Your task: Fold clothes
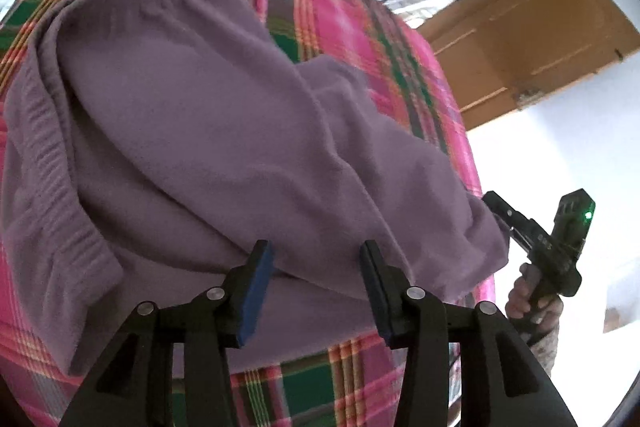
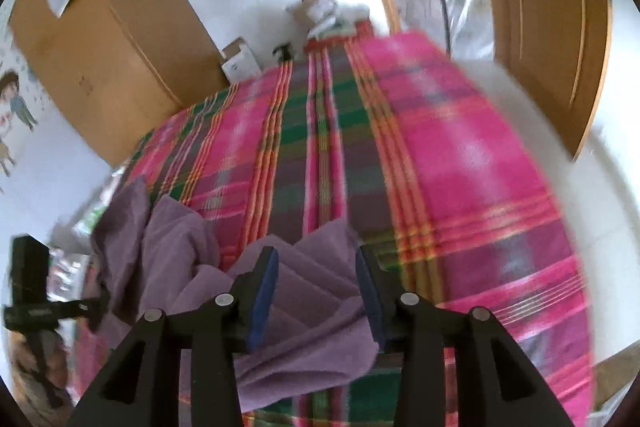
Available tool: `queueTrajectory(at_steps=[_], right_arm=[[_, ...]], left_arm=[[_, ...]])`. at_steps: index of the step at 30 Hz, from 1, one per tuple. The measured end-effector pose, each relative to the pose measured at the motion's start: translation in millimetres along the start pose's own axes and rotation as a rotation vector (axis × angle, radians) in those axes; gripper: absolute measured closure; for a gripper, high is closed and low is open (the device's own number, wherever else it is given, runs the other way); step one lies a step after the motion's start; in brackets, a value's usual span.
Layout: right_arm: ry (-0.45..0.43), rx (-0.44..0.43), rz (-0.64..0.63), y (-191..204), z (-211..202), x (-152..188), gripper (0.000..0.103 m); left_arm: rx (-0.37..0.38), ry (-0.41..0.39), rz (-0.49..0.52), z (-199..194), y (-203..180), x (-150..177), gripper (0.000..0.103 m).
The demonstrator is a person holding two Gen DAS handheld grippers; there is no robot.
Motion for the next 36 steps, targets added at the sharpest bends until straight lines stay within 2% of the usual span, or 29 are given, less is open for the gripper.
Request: queueTrajectory(at_steps=[3,5,7,9,10,14,16,18,19,23,26,30,32,33,35,36], right_arm=[[0.050,-0.031,0.021,-2.5,12.6,6.3,0.062],[0.051,-0.044,0.013,0.7,11.6,11.0,0.066],[0.050,-0.056,0.005,3.6,10.2,15.2,0.088],[0.045,-0.057,-0.010,5.1,6.1,17.4,0.100],[0.041,-0.050,-0.024,5.6,3.8,17.8,0.102],[-0.004,-0.047,-0.059,9.7,-8.9,14.4,0.103],[-0.048,-0.047,-0.040,6.8,-21.5,9.1,0.103],[-0.085,-0.042,-0.029,4.0,-33.7,6.2,0.103],[-0.102,-0.034,-0.027,2.8,-39.8,4.6,0.103],[-0.166,0.001,-0.034,0.2,-61.3,-1.7,0.103],[-0.159,0.003,-0.109,12.2,-66.5,1.7,0.103],[-0.123,-0.036,-0.233,43.9,-61.2,22.7,0.101],[-0.117,-0.044,-0.310,64.2,-55.4,34.5,0.094],[-0.110,-0.058,-0.350,76.1,-51.9,41.4,0.091],[-0.089,-0.101,-0.410,96.5,-45.1,53.9,0.088],[-0.074,-0.127,-0.442,107.0,-41.0,60.8,0.083]], left_arm=[[-0.003,0.016,-0.008,7.8,-4.5,-0.6,0.055],[-0.006,0.042,-0.021,12.1,-3.7,-0.8,0.055],[-0.007,0.047,-0.041,16.6,-4.2,-3.3,0.056],[-0.003,0.037,-0.049,16.2,-4.7,-4.3,0.056],[-0.002,0.034,-0.053,16.2,-4.8,-4.4,0.056],[-0.005,0.021,-0.067,15.8,-3.6,-6.2,0.061],[-0.022,0.009,-0.039,13.8,-5.2,-8.4,0.072],[-0.007,-0.002,-0.028,10.8,-8.0,-8.9,0.094],[0.003,-0.011,-0.030,10.7,-7.7,-9.8,0.096],[0.015,-0.092,-0.033,-1.6,-9.3,-21.9,0.097],[0.019,-0.118,-0.035,-9.0,-9.8,-26.2,0.097],[-0.006,-0.075,-0.021,-4.5,-8.5,-20.2,0.097],[-0.023,-0.066,-0.021,-0.6,-6.4,-19.3,0.097],[-0.018,-0.058,-0.027,0.9,-6.8,-18.2,0.092],[-0.010,-0.047,-0.041,2.1,-6.7,-15.6,0.089],[-0.014,-0.046,-0.037,2.2,-7.5,-15.5,0.089]])
Point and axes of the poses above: each gripper's, at about its wrist camera, not at the fingertips, and z roughly the way its jaws point, y to its left, x to its underside, the point moved 6 cm from there along z, roughly the way its jaws point, and after that the axes turned 4 degrees about z, right-handed, at the moved point
